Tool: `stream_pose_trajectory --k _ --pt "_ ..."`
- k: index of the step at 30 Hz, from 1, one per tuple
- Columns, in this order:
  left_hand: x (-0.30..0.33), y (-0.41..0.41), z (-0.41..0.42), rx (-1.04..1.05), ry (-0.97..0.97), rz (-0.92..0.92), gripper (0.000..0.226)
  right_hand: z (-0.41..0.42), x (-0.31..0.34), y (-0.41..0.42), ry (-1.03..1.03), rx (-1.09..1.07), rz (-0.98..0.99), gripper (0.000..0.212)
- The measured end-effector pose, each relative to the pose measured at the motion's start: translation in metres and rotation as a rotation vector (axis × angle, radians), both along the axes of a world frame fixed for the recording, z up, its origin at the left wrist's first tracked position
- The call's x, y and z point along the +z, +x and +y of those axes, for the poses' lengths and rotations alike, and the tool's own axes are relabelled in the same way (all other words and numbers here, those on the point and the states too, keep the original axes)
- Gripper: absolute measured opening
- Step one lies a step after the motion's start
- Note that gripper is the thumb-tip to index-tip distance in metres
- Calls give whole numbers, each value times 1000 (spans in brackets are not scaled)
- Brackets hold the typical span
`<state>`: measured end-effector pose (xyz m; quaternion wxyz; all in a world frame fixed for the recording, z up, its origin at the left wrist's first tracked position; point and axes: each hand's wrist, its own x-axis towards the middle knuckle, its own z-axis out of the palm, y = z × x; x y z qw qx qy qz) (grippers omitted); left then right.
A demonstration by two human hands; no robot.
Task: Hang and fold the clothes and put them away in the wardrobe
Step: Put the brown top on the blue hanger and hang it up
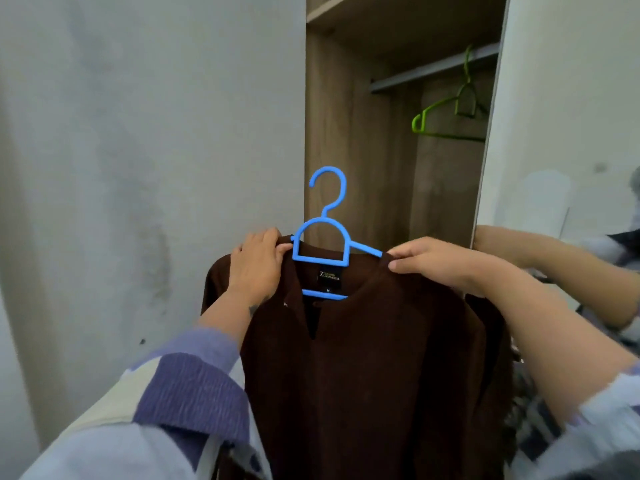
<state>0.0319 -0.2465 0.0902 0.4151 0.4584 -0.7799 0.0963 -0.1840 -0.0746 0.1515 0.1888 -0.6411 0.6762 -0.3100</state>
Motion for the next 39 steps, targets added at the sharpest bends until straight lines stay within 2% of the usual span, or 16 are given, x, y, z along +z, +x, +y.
stream_pose_trajectory --k 2,6,9,12,13,15,17,20,22,26,28,30,32,33,36,39 --pt "1 -15 -16 -59 7 4 27 0 2 -8 32 -3 -95 20" --pt "9 -46 -55 -223 49 76 27 -16 3 -16 -34 -88 -293 20" --pt "22 -73 -77 -335 57 204 23 -36 7 -12 -109 -226 -317 20" --pt "40 -104 -78 -343 94 361 21 -63 13 -2 -221 -392 -311 20" --pt "48 -114 -77 -382 168 388 18 -72 15 1 -264 -445 -307 19" --pt "69 -132 -70 -587 420 426 19 -94 18 8 -355 -520 -322 20" --pt "93 -143 -59 -753 618 400 22 -110 22 14 -421 -576 -335 23" --pt "122 -142 -57 -873 924 423 26 -134 23 21 -522 -667 -360 22" --pt "131 -144 -68 -919 994 364 24 -148 20 25 -596 -703 -371 22" --pt "138 -163 -88 -938 918 341 16 -167 15 20 -723 -773 -361 23" --pt "139 -175 -103 -841 787 259 14 -174 26 13 -796 -823 -295 28" --pt "142 -187 -122 -798 735 226 8 -176 46 -1 -906 -918 -228 21" --pt "155 -197 -144 -843 729 257 19 -182 74 -24 -978 -1012 -166 7" --pt "165 -204 -155 -849 692 271 25 -186 88 -34 -985 -1046 -148 8" --pt "202 -217 -174 -855 538 268 33 -198 129 -62 -986 -1064 -166 24" --pt "241 -232 -181 -849 391 267 37 -204 162 -83 -958 -933 -283 41"
